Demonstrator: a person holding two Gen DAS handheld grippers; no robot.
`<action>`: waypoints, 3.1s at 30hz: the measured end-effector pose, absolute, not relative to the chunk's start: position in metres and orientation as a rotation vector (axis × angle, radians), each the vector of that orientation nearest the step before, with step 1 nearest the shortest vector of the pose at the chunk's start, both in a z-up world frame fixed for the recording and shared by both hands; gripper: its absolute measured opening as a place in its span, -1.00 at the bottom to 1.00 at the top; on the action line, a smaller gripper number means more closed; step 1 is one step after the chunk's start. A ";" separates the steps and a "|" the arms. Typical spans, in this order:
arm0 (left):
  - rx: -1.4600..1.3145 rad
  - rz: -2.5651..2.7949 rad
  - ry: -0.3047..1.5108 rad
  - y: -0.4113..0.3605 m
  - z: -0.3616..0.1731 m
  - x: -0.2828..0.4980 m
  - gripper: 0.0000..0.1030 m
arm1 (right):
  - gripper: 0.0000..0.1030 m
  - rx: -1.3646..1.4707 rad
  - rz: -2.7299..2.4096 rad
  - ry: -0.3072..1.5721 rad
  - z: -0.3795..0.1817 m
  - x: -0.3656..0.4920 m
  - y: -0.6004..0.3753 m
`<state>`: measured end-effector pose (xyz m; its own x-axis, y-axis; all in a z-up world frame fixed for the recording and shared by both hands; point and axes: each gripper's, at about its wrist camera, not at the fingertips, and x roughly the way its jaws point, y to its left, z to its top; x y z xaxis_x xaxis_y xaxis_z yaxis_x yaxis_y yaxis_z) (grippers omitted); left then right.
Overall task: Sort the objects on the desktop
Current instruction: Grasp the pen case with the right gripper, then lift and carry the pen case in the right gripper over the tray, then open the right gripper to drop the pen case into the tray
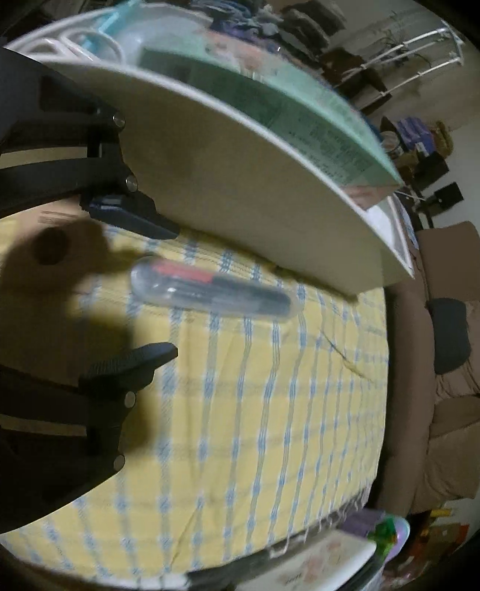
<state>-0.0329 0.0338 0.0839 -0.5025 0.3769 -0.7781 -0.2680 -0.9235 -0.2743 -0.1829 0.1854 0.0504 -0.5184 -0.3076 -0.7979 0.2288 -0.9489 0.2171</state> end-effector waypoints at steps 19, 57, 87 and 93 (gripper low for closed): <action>-1.280 2.271 -0.260 0.072 0.103 -0.007 0.91 | -0.45 1.411 -2.306 0.220 0.061 -0.051 0.267; -1.130 1.790 -1.202 -0.018 0.131 -0.055 -0.40 | -0.44 1.064 -2.164 0.229 0.187 0.029 0.181; -1.069 2.149 -1.221 -0.180 0.109 -0.103 -0.27 | -0.42 1.125 -1.823 0.886 0.137 -0.117 0.031; -1.095 2.151 -1.115 -0.165 0.120 -0.102 -0.16 | -0.51 1.062 -1.876 1.064 0.135 -0.106 0.046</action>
